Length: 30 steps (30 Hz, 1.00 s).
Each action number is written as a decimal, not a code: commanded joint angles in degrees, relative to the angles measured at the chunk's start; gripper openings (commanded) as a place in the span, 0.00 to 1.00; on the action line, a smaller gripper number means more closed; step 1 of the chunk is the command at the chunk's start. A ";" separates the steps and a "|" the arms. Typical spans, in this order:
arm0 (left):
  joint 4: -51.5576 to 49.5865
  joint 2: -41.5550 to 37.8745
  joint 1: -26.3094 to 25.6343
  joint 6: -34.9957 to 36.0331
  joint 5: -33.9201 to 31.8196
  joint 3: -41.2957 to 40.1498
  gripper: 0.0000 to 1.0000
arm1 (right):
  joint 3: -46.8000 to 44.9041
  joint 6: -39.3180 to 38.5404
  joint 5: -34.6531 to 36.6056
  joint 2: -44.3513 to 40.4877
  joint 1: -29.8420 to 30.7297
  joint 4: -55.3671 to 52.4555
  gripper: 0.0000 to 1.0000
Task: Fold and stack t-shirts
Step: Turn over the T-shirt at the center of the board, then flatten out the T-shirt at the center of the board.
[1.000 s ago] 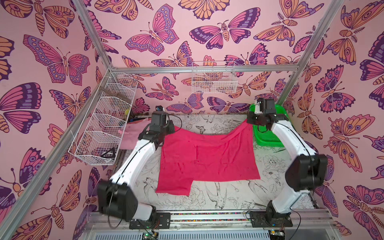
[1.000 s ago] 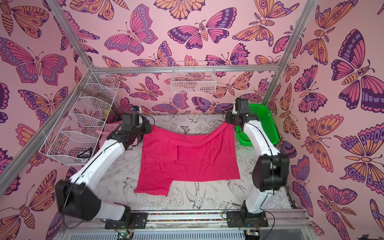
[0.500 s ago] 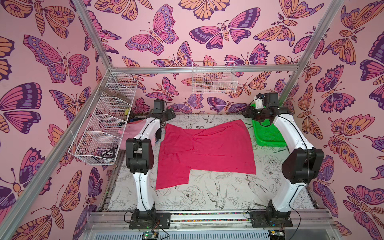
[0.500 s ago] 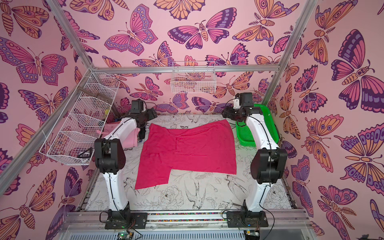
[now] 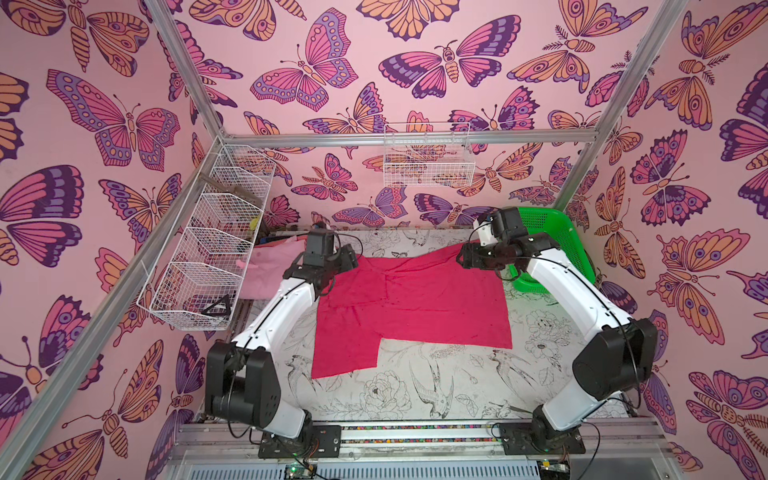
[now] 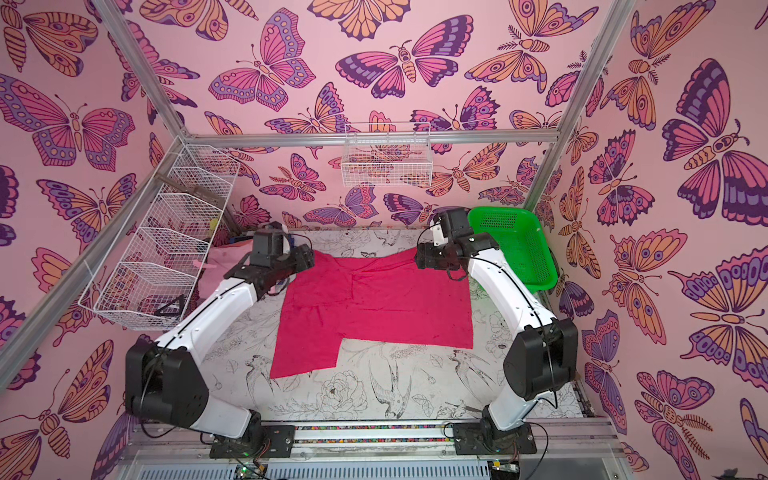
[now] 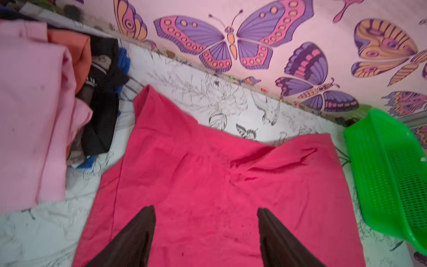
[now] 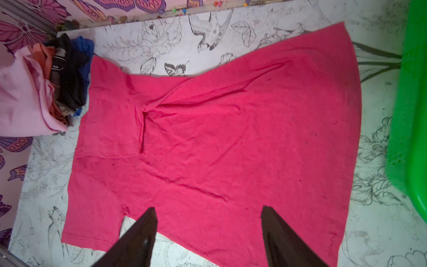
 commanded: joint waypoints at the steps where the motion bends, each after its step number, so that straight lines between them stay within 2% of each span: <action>1: -2.63 -3.28 -1.12 -1.96 -3.29 -5.29 0.77 | -1.86 2.23 4.05 -2.72 1.16 -5.61 0.68; 3: -3.19 -5.09 -1.31 -3.34 -3.24 -8.40 0.76 | -4.07 3.20 4.81 -3.96 1.76 -7.25 0.59; 5: -3.72 -6.20 -1.48 -4.36 -3.20 -10.55 0.76 | -7.15 4.77 5.85 -5.99 2.43 -8.41 0.45; 7: -4.22 -6.29 -1.57 -4.83 -3.48 -11.29 0.78 | -9.56 6.06 5.99 -6.88 3.05 -9.82 0.43; 11: -4.55 -3.17 -1.75 -5.21 -2.57 -10.21 0.80 | -14.68 9.16 5.20 -8.64 4.60 -9.51 0.50; 15: -6.00 2.30 -1.92 -6.38 -0.90 -6.91 0.80 | -16.13 10.49 4.77 -7.33 7.50 -10.24 0.47; 18: -6.76 5.17 -2.60 -7.26 -0.56 -5.73 0.79 | -15.80 10.83 5.44 -3.69 9.82 -11.16 0.37; 22: -7.49 7.37 -3.62 -7.94 -1.09 -5.26 0.76 | -15.60 11.57 5.85 0.83 10.98 -10.78 0.13; 25: -8.98 9.06 -4.58 -8.69 -2.07 -4.76 0.74 | -15.47 12.02 5.67 3.60 11.05 -10.15 0.00; 30: -10.52 10.78 -5.18 -9.77 -1.97 -4.51 0.74 | -15.95 12.71 5.49 6.37 11.01 -8.43 0.00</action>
